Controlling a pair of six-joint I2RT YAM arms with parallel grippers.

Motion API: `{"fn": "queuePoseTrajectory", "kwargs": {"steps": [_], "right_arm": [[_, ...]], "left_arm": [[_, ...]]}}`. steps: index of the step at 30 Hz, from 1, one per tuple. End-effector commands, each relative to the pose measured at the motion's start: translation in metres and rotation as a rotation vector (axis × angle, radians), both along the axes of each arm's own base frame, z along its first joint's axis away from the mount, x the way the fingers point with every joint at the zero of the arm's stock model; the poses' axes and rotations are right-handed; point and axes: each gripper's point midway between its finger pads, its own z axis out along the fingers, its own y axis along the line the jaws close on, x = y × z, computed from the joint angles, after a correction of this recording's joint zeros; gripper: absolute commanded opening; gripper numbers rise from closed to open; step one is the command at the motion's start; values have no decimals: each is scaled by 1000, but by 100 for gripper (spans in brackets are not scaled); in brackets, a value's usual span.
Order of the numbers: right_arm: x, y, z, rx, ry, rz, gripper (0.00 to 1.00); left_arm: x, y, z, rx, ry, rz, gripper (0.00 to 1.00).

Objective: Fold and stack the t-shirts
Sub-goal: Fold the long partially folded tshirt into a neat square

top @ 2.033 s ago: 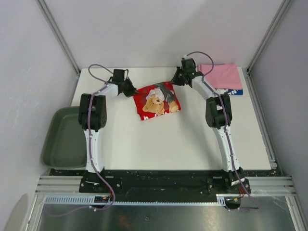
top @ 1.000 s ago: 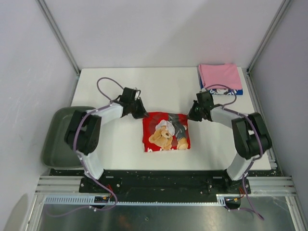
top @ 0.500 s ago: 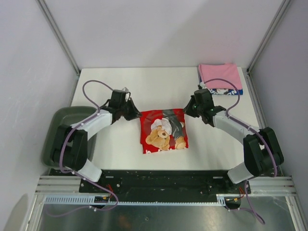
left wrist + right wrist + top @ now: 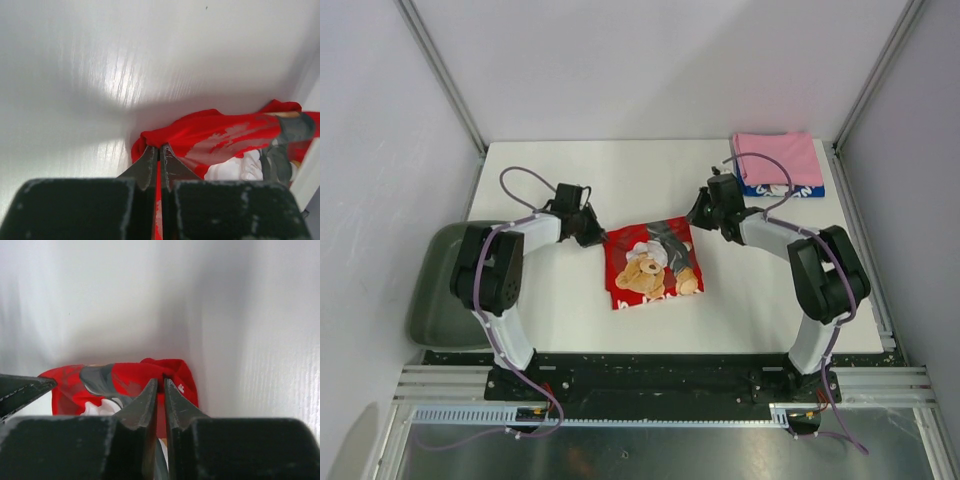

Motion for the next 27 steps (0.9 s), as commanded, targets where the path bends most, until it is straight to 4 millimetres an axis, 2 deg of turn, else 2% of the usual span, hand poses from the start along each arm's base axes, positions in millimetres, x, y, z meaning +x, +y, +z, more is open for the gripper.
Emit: {"fn": "queuePoseTrajectory", "kwargs": {"steps": [1, 3, 4, 6, 8, 9, 11, 13, 15, 18, 20, 23, 27], "right_arm": [[34, -16, 26, -37, -106, -47, 21], [37, -19, 29, -52, -107, -43, 37], [38, -20, 33, -59, -110, -41, 43], [34, -24, 41, -64, -100, -29, 51], [27, -26, 52, -54, -90, -12, 53], [22, -27, 59, -47, -83, -7, 51], [9, -25, 66, -38, -55, 13, 44], [-5, -15, 69, -41, -38, 53, 36], [-18, 1, 67, -31, -18, 105, 30], [-22, 20, 59, -5, -3, 149, 23], [-20, 33, 53, 37, 1, 180, 20], [-12, 48, 45, 103, -5, 220, 19], [8, 62, 30, 175, -7, 240, 18]], "left_arm": [[26, 25, 16, 85, -89, 48, 0], [28, 26, 21, 83, -101, 42, 0], [28, 26, 24, 81, -108, 36, 4], [30, 30, 34, 82, -129, 39, 26], [31, 33, 47, 86, -160, 32, 60], [30, 33, 58, 86, -183, 26, 71], [26, 32, 72, 84, -211, 15, 78], [17, 25, 89, 68, -245, -3, 71], [2, 5, 98, 30, -253, -52, 51], [-27, -34, 96, -34, -221, -138, 22], [-45, -56, 90, -61, -187, -179, 11], [-65, -80, 79, -79, -147, -224, 2], [-76, -99, 60, -97, -94, -264, 0]]}}
